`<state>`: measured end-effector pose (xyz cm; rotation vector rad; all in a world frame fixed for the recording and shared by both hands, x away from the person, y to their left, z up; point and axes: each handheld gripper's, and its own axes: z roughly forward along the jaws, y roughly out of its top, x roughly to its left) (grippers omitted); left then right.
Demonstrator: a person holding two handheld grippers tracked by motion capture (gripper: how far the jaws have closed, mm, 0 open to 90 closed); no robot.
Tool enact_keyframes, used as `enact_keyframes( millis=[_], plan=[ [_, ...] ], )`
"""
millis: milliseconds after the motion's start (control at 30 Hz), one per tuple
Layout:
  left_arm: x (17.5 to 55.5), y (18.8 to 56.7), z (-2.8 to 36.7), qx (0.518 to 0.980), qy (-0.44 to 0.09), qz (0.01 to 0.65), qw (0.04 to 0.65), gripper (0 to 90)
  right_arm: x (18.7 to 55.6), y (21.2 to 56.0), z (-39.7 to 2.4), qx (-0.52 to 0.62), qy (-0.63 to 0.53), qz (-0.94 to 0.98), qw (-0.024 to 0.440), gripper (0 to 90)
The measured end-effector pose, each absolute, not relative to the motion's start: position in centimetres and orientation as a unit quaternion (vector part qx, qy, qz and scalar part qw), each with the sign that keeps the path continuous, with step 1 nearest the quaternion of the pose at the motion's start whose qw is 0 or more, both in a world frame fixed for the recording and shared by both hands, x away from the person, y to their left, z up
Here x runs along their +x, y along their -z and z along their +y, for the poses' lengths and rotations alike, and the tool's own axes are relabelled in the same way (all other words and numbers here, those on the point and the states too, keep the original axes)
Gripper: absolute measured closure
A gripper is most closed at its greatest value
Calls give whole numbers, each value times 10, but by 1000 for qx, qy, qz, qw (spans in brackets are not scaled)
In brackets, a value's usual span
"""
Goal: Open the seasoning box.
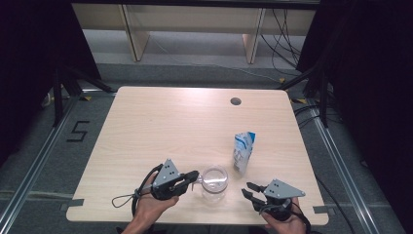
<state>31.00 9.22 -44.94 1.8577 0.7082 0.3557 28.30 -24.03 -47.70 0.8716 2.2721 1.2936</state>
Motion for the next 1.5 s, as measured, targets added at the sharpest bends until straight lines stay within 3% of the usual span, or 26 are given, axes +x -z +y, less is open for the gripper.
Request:
enact_keyframes(
  millis=[733, 1233, 1433, 1500],
  plan=[
    [308, 450, 91, 783, -164, 287, 528, 872, 287, 473, -223, 290, -480, 806, 189, 811],
    [307, 451, 92, 785, -168, 284, 525, 869, 291, 469, -212, 264, -500, 801, 195, 840],
    [307, 451, 92, 784, -168, 286, 525, 869, 292, 467, -205, 264, -503, 804, 178, 851],
    [308, 452, 92, 782, -165, 285, 529, 869, 293, 465, -203, 257, -510, 798, 192, 854]
  ],
)
